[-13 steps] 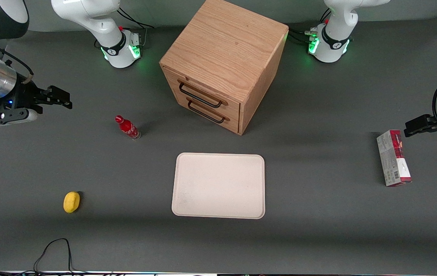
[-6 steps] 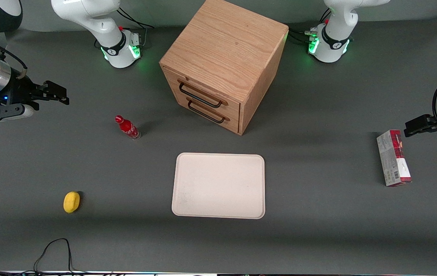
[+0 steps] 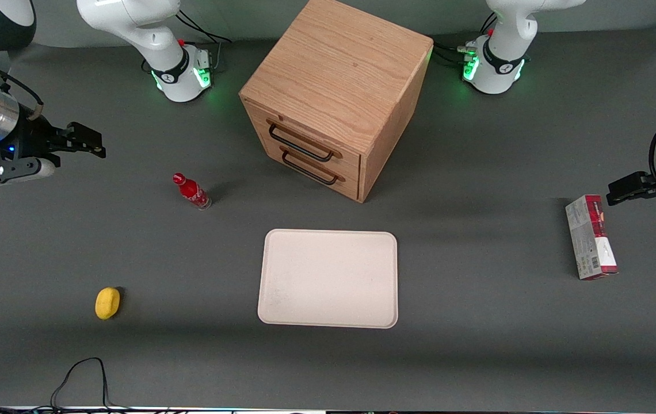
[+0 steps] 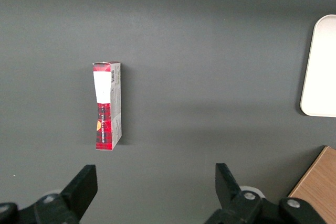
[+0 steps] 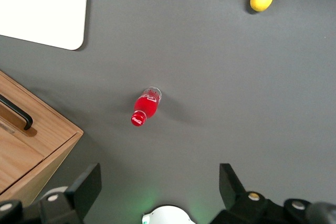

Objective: Open upper drawer
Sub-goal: 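Move the right gripper to the upper drawer's black handle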

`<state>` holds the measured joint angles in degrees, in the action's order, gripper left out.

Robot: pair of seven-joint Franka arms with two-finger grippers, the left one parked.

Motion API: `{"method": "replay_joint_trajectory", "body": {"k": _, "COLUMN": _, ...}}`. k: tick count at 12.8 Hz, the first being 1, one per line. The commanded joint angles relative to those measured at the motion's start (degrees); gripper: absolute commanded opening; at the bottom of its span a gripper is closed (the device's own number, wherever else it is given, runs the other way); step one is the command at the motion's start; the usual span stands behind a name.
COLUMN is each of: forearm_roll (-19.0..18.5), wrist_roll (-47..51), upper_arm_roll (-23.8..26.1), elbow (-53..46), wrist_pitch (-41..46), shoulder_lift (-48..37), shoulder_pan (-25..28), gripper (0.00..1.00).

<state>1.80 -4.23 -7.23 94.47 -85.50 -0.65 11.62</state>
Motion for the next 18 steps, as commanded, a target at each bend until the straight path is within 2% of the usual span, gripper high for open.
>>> {"method": "replay_joint_trajectory", "body": {"k": 1, "forearm_roll": 0.7, "wrist_roll": -1.3, "upper_arm_roll": 0.0, "elbow": -5.9, "wrist_pitch": 1.4, "shoulder_lift": 4.6, "shoulder_pan": 1.5, "gripper": 1.0}}
{"method": "replay_joint_trajectory", "body": {"k": 4, "forearm_roll": 0.7, "wrist_roll": -1.3, "upper_arm_roll": 0.2, "elbow": -10.8, "wrist_pitch": 1.0, "shoulder_lift": 8.9, "shoulder_pan": 10.3, "gripper": 1.0}}
{"method": "replay_joint_trajectory", "body": {"k": 7, "forearm_roll": 0.7, "wrist_roll": -1.3, "upper_arm_roll": 0.2, "elbow": -17.2, "wrist_pitch": 0.6, "shoulder_lift": 17.6, "shoulder_pan": 20.1, "gripper": 1.0}}
{"method": "replay_joint_trajectory", "body": {"k": 9, "forearm_roll": 1.1, "wrist_roll": -1.3, "upper_arm_roll": 0.8, "elbow": -19.9, "wrist_pitch": 0.3, "shoulder_lift": 22.2, "shoulder_pan": 24.2, "gripper": 1.0}}
{"method": "replay_joint_trajectory", "body": {"k": 11, "forearm_roll": 3.8, "wrist_roll": -1.3, "upper_arm_roll": 2.9, "elbow": -21.2, "wrist_pitch": -0.9, "shoulder_lift": 24.7, "shoulder_pan": 24.8, "gripper": 1.0}}
{"method": "replay_joint_trajectory", "body": {"k": 13, "forearm_roll": 4.6, "wrist_roll": -3.4, "upper_arm_roll": 5.6, "elbow": -21.9, "wrist_pitch": -1.0, "shoulder_lift": 26.3, "shoulder_pan": 24.8, "gripper": 1.0}}
{"method": "replay_joint_trajectory", "body": {"k": 16, "forearm_roll": 4.8, "wrist_roll": -16.3, "upper_arm_roll": 7.6, "elbow": -21.9, "wrist_pitch": -1.0, "shoulder_lift": 28.2, "shoulder_pan": 24.9, "gripper": 1.0}}
{"method": "replay_joint_trajectory", "body": {"k": 18, "forearm_roll": 6.0, "wrist_roll": -18.4, "upper_arm_roll": 8.6, "elbow": -21.6, "wrist_pitch": -1.0, "shoulder_lift": 29.5, "shoulder_pan": 24.8, "gripper": 1.0}}
